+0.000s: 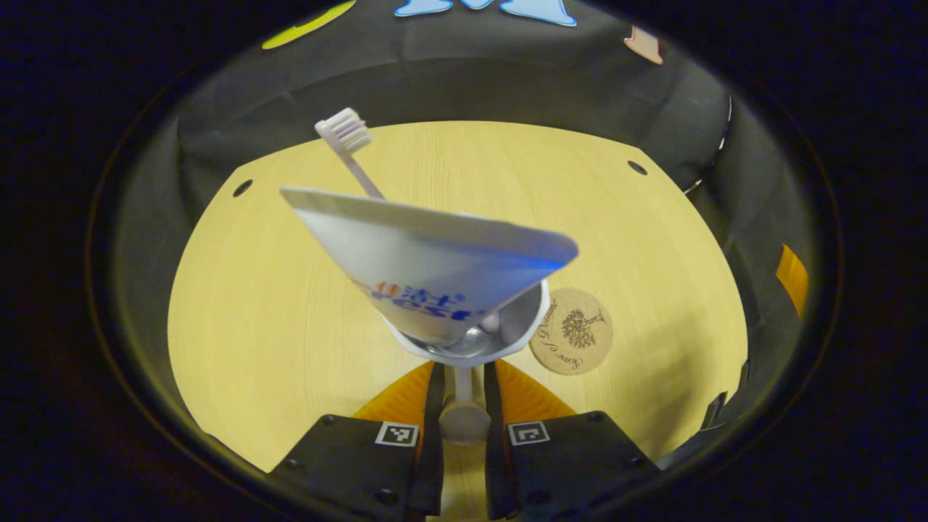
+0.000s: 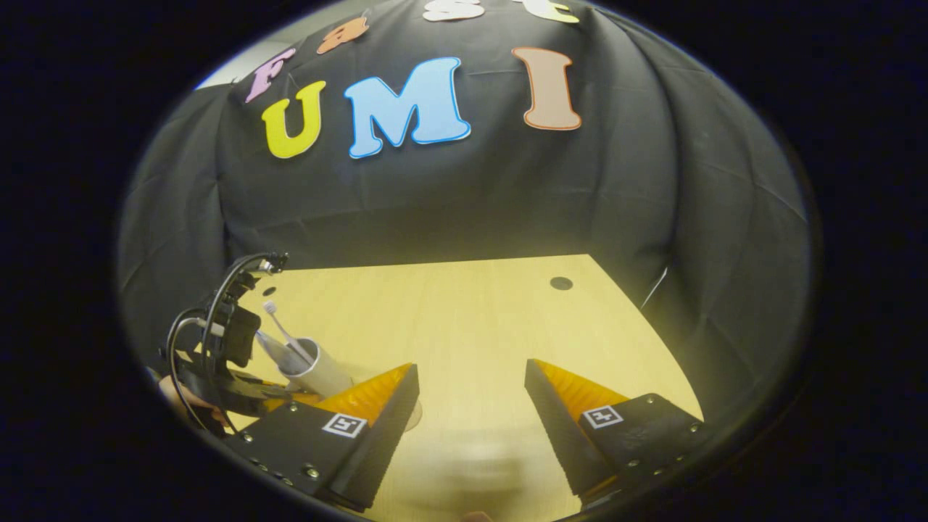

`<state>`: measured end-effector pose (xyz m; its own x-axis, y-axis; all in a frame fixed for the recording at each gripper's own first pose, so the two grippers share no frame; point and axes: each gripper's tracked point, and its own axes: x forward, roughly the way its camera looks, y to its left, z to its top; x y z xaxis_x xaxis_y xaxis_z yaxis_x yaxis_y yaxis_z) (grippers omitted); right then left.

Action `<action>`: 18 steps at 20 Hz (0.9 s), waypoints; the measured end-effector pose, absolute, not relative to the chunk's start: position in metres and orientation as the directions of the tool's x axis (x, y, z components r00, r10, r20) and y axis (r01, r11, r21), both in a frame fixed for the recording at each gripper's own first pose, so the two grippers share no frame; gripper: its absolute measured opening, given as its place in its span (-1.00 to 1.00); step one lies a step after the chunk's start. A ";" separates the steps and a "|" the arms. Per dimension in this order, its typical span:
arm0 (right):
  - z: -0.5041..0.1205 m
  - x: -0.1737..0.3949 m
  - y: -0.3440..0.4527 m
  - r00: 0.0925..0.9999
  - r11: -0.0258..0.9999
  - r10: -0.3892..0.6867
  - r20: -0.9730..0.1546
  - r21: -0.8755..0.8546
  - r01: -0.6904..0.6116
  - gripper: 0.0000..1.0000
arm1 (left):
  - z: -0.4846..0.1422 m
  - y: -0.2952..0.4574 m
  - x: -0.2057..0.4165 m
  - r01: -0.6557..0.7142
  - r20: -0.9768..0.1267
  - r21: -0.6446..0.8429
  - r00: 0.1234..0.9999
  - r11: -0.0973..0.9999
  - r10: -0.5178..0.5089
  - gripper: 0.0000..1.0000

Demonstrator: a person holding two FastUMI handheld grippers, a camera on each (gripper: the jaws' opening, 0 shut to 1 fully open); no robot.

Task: Put the toothbrush and toothpaste on the desktop into the cup, then pick up the cup and place it on the coaster on the desktop.

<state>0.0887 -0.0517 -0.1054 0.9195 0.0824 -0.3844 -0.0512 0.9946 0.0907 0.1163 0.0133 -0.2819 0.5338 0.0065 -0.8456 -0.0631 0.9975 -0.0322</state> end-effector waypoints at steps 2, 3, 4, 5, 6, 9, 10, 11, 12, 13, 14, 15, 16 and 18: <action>-0.105 0.089 -0.053 0.920 0.994 0.084 -0.383 0.093 -0.053 0.85 | -0.277 0.006 0.113 -0.038 -0.839 -0.032 0.544 0.999 -0.006 -0.39; -0.105 0.088 -0.054 0.921 0.994 0.084 -0.381 0.093 -0.053 0.85 | -0.273 0.003 0.110 -0.027 -0.837 -0.037 0.547 0.999 -0.016 -0.39; -0.104 0.087 -0.055 0.921 0.994 0.086 -0.380 0.095 -0.054 0.85 | -0.269 0.001 0.107 -0.012 -0.837 -0.042 0.546 0.999 -0.028 -0.38; -0.104 0.086 -0.055 0.922 0.994 0.087 -0.377 0.097 -0.054 0.85 | -0.264 -0.002 0.103 -0.001 -0.837 -0.050 0.546 0.999 -0.041 -0.39; -0.102 0.085 -0.056 0.923 0.994 0.086 -0.374 0.098 -0.053 0.85 | -0.256 -0.005 0.098 0.010 -0.838 -0.057 0.544 0.998 -0.053 -0.40; -0.102 0.082 -0.063 0.926 0.994 0.080 -0.370 0.096 -0.048 0.85 | -0.238 -0.006 0.086 0.038 -0.839 -0.075 0.538 0.996 -0.084 -0.40; -0.101 0.080 -0.065 0.926 0.994 0.078 -0.369 0.096 -0.045 0.85 | -0.237 -0.005 0.084 0.048 -0.840 -0.078 0.535 0.996 -0.092 -0.40; -0.101 0.080 -0.068 0.927 0.994 0.074 -0.368 0.097 -0.041 0.85 | -0.235 -0.003 0.082 0.057 -0.842 -0.078 0.532 0.995 -0.097 -0.40; -0.102 0.078 -0.071 0.926 0.994 0.072 -0.370 0.101 -0.037 0.85 | -0.237 -0.003 0.080 0.064 -0.842 -0.078 0.530 0.995 -0.100 -0.39; -0.103 0.076 -0.074 0.926 0.994 0.070 -0.371 0.105 -0.034 0.85 | -0.237 -0.004 0.079 0.070 -0.843 -0.078 0.527 0.994 -0.104 -0.39; -0.103 0.075 -0.077 0.925 0.994 0.069 -0.373 0.109 -0.031 0.85 | -0.236 -0.005 0.078 0.074 -0.845 -0.079 0.524 0.994 -0.106 -0.39; -0.105 0.073 -0.079 0.925 0.993 0.068 -0.374 0.111 -0.028 0.85 | -0.235 -0.004 0.077 0.076 -0.847 -0.081 0.520 0.994 -0.109 -0.39; -0.104 0.072 -0.082 0.924 0.993 0.066 -0.376 0.111 -0.026 0.85 | -0.235 -0.005 0.078 0.075 -0.847 -0.083 0.519 0.994 -0.110 -0.39; -0.106 0.071 -0.086 0.923 0.993 0.066 -0.378 0.112 -0.025 0.85 | -0.234 -0.004 0.080 0.074 -0.849 -0.081 0.517 0.994 -0.108 -0.39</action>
<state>0.0713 -0.0855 -0.1058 0.9234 0.0663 -0.3782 -0.0253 0.9933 0.1124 0.0799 -0.0044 -0.2344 0.5171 -0.1078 -0.8491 0.0735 0.9940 -0.0814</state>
